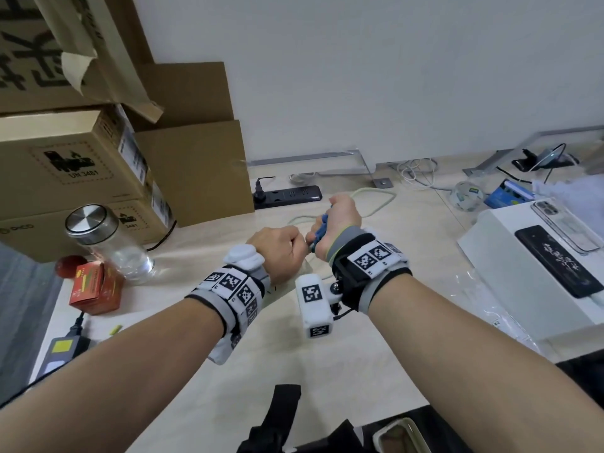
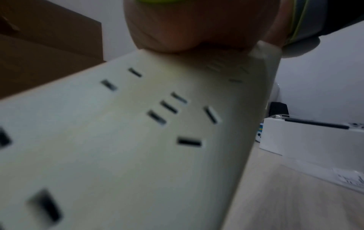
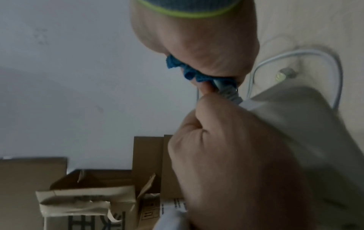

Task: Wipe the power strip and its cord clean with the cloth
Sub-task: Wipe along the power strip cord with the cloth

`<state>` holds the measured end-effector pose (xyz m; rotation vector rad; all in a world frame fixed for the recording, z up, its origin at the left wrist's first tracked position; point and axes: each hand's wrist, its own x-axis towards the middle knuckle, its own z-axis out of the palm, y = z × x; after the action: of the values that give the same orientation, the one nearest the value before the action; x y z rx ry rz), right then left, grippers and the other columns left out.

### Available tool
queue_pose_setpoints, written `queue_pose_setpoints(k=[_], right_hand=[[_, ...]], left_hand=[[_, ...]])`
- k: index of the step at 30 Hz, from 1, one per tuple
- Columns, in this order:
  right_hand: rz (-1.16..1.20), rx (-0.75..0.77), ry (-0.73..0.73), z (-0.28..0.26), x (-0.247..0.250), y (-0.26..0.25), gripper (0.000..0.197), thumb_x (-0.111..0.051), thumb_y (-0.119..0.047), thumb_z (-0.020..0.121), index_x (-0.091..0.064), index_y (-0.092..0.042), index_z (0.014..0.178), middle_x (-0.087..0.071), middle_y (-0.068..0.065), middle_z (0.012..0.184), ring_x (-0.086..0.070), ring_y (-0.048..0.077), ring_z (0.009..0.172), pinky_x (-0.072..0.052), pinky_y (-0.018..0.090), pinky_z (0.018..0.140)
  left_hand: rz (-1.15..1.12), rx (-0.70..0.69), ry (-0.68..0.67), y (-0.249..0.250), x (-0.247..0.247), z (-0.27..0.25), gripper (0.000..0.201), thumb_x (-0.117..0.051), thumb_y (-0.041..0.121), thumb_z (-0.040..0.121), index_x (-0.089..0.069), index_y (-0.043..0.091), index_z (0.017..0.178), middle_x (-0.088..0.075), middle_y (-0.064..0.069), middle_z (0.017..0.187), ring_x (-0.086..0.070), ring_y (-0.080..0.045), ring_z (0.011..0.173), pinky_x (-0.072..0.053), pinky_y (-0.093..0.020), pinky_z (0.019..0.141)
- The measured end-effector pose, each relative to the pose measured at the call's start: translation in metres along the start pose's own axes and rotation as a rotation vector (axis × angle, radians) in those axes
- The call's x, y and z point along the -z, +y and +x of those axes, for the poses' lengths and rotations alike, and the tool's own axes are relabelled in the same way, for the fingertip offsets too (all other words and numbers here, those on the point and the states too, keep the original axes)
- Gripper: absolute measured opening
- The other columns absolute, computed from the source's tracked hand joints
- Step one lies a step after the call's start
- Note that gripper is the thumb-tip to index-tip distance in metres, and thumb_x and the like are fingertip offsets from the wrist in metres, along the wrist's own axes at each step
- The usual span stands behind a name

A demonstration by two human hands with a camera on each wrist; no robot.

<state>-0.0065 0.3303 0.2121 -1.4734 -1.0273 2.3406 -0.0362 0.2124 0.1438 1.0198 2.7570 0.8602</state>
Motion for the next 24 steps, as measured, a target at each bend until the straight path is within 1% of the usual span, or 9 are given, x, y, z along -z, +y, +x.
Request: queue_pose_setpoints(k=[3, 7, 10, 12, 14, 16, 19, 21, 24], right_hand=[[-0.026, 0.019, 0.045, 0.003, 0.004, -0.011, 0.023, -0.042, -0.020, 0.085, -0.031, -0.014, 0.066, -0.025, 0.000, 0.053, -0.016, 0.014, 0.042, -0.018, 0.023, 0.046], [-0.057, 0.068, 0.103, 0.012, 0.014, -0.025, 0.021, -0.039, -0.018, 0.084, -0.030, -0.014, 0.064, -0.024, 0.001, 0.049, -0.015, 0.011, 0.029, -0.019, 0.023, 0.047], [-0.039, 0.084, 0.103, 0.019, 0.017, -0.024, 0.022, -0.040, -0.019, 0.082, -0.030, -0.014, 0.064, -0.025, 0.000, 0.049, -0.015, 0.011, 0.029, -0.019, 0.021, 0.046], [-0.032, 0.092, 0.114, 0.023, 0.017, -0.025, 0.024, -0.042, -0.021, 0.083, -0.032, -0.013, 0.064, -0.028, 0.000, 0.048, -0.017, 0.013, 0.033, -0.020, 0.021, 0.046], [-0.014, 0.088, 0.096, 0.025, 0.018, -0.028, 0.028, -0.043, -0.024, 0.088, -0.032, -0.013, 0.064, -0.031, -0.001, 0.042, -0.019, 0.014, 0.035, -0.019, 0.020, 0.046], [-0.056, 0.066, -0.005, 0.029, 0.014, -0.023, 0.034, -0.037, -0.030, 0.095, -0.033, -0.014, 0.066, -0.035, -0.002, 0.033, -0.027, 0.014, 0.037, -0.022, 0.018, 0.047], [-0.065, 0.065, -0.112, 0.029, 0.004, -0.002, 0.035, -0.036, -0.038, 0.100, -0.044, -0.012, 0.078, -0.048, 0.005, 0.055, -0.041, 0.017, 0.047, -0.037, 0.015, 0.043], [-0.035, 0.080, -0.101, 0.025, -0.002, 0.013, 0.039, -0.042, -0.041, 0.098, -0.044, -0.013, 0.072, -0.043, 0.002, 0.056, -0.038, 0.018, 0.045, -0.037, 0.017, 0.040], [0.074, 0.045, -0.115, 0.016, -0.007, 0.026, 0.046, -0.053, -0.049, 0.091, -0.037, -0.018, 0.061, -0.033, -0.003, 0.048, -0.023, 0.016, 0.040, -0.027, 0.022, 0.045]], left_hand=[[0.018, -0.070, -0.013, -0.011, 0.003, -0.008, 0.041, -0.026, 0.046, 0.076, -0.055, 0.018, 0.067, -0.057, 0.003, 0.055, -0.052, -0.029, 0.057, -0.046, -0.033, 0.054], [-0.013, -0.146, -0.029, -0.027, 0.003, -0.021, 0.035, -0.030, 0.045, 0.079, -0.052, 0.024, 0.063, -0.067, 0.007, 0.060, -0.058, -0.024, 0.056, -0.048, -0.034, 0.053], [-0.026, -0.174, -0.003, -0.028, 0.003, -0.026, 0.037, -0.029, 0.044, 0.078, -0.053, 0.023, 0.061, -0.062, 0.009, 0.055, -0.051, -0.024, 0.051, -0.044, -0.031, 0.050], [-0.006, -0.141, -0.002, -0.028, 0.004, -0.027, 0.036, -0.029, 0.045, 0.078, -0.053, 0.023, 0.062, -0.065, 0.007, 0.059, -0.051, -0.023, 0.053, -0.042, -0.028, 0.051], [0.034, -0.052, -0.033, -0.030, 0.002, -0.026, 0.033, -0.029, 0.045, 0.078, -0.051, 0.025, 0.065, -0.067, 0.011, 0.064, -0.055, -0.023, 0.059, -0.046, -0.029, 0.056], [0.066, 0.037, -0.048, -0.032, 0.000, -0.024, 0.037, -0.027, 0.048, 0.077, -0.054, 0.023, 0.070, -0.069, 0.009, 0.069, -0.059, -0.023, 0.063, -0.051, -0.032, 0.059], [0.088, 0.094, -0.043, -0.027, 0.002, -0.016, 0.034, -0.031, 0.044, 0.082, -0.056, 0.023, 0.073, -0.068, 0.006, 0.072, -0.058, -0.022, 0.064, -0.050, -0.032, 0.058], [0.095, 0.123, -0.040, -0.019, 0.006, -0.009, 0.026, -0.036, 0.034, 0.087, -0.052, 0.022, 0.070, -0.061, 0.005, 0.066, -0.053, -0.022, 0.061, -0.038, -0.028, 0.053], [0.083, 0.135, -0.012, -0.013, 0.006, -0.004, 0.025, -0.037, 0.028, 0.087, -0.042, 0.024, 0.063, -0.051, 0.009, 0.058, -0.047, -0.021, 0.056, -0.029, -0.027, 0.050]])
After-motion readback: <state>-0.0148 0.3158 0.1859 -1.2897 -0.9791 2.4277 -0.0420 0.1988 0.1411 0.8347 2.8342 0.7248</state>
